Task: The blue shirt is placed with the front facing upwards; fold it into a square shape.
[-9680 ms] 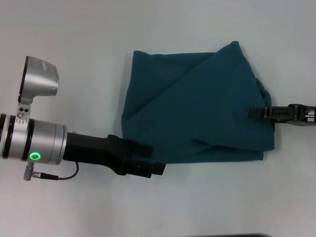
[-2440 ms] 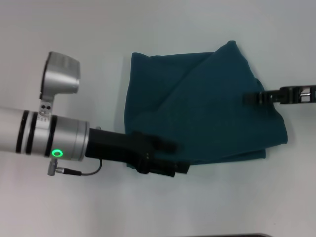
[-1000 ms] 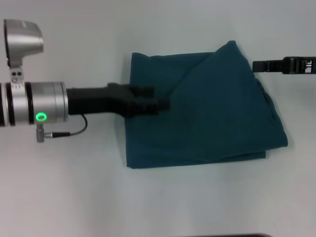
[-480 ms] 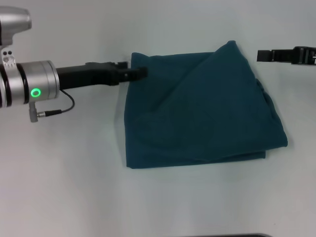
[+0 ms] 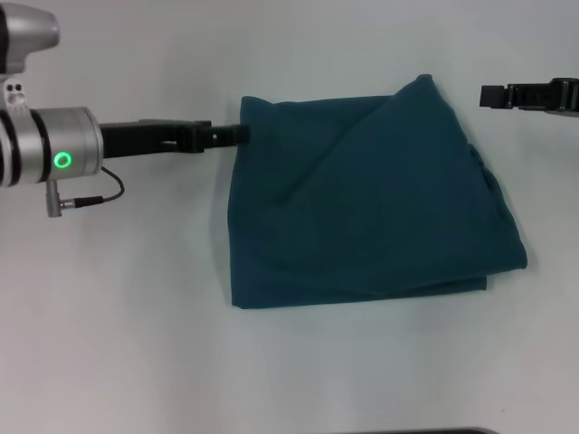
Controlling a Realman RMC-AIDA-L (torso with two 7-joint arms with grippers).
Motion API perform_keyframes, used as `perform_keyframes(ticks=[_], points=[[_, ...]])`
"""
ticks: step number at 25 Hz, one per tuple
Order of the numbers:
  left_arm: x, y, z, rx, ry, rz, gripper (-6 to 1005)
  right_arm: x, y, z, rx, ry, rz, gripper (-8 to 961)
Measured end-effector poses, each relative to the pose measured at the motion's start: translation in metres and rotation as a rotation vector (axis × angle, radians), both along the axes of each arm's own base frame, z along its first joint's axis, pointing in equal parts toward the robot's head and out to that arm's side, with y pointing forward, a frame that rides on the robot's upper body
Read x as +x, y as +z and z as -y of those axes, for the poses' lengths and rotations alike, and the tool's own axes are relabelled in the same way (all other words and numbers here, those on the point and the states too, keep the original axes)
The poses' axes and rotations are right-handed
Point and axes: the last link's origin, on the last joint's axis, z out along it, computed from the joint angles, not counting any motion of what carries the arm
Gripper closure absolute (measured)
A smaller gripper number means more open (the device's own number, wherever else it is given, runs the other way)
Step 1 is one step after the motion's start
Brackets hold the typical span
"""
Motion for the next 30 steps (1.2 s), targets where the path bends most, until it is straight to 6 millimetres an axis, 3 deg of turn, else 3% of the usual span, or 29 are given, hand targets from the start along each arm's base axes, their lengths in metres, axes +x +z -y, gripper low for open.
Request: perform_keyframes(ticks=[13, 30], points=[[0.008, -0.018, 0.005, -0.062, -0.037, -0.046, 229, 0.000, 0.001, 0.000, -0.002, -0.006, -0.001, 540], [0.010, -0.026, 0.009, -0.092, -0.049, -0.069, 235, 0.001, 0.001, 0.001, -0.005, -0.006, -0.005, 542]])
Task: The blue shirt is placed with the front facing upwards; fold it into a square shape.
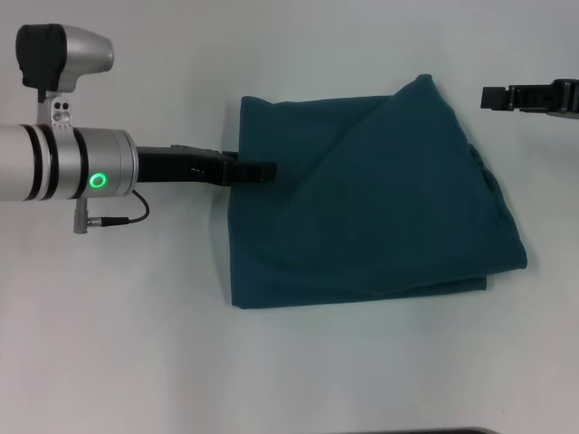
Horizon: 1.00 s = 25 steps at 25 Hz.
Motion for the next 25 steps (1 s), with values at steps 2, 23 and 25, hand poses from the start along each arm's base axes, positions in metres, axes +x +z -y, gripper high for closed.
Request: perform_keyframes(ticks=[2, 23, 25], points=[[0.0003, 0.0002, -0.0001, 0.000, -0.002, -0.001, 237, 0.0000, 0.0000, 0.0001, 0.000, 0.000, 0.000, 542], [0.0015, -0.0007, 0.0002, -0.012, -0.019, -0.018, 756, -0.0007, -0.0023, 0.0012, -0.008, 0.003, -0.007, 544], [0.0011, 0.0007, 0.0000, -0.009, -0.016, -0.014, 835, -0.0007, -0.0031, 0.0015, -0.009, 0.003, -0.009, 544]])
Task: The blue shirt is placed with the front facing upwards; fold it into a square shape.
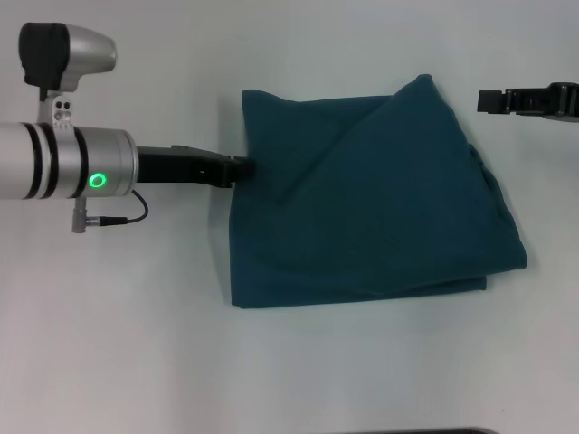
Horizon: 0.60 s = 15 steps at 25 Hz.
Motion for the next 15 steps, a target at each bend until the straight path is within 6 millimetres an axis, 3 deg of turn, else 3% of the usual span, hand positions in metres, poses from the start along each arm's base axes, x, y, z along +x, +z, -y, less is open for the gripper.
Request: perform_keyframes(ticks=[4, 15], points=[[-0.005, 0.006, 0.000, 0.015, 0.008, -0.003, 998, 0.000, -0.002, 0.001, 0.000, -0.002, -0.002, 544], [-0.018, 0.022, -0.003, 0.044, 0.018, -0.030, 992, 0.001, -0.016, 0.005, -0.028, -0.018, -0.023, 545]])
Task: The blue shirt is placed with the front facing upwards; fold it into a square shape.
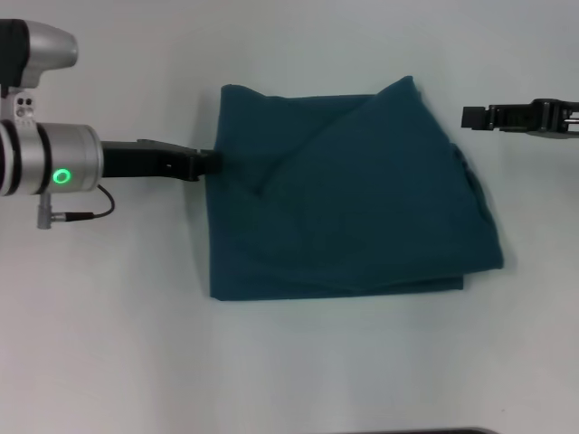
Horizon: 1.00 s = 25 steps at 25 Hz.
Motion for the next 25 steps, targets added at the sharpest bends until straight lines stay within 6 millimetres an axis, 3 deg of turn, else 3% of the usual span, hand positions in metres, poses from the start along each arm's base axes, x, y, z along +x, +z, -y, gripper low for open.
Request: perform_keyframes(ticks=[10, 18, 24, 25], points=[[-0.018, 0.030, -0.004, 0.023, 0.019, -0.015, 986, -0.001, -0.004, 0.003, -0.011, 0.001, -0.014, 546], [-0.019, 0.031, -0.001, 0.009, 0.018, -0.014, 981, 0.000, -0.004, -0.005, 0.025, -0.017, 0.001, 547], [-0.018, 0.028, -0.001, 0.013, 0.023, -0.007, 978, -0.006, -0.017, -0.017, 0.030, -0.026, 0.021, 548], [-0.018, 0.029, -0.001, 0.017, 0.027, -0.004, 939, -0.007, -0.020, -0.019, 0.026, -0.024, 0.029, 548]])
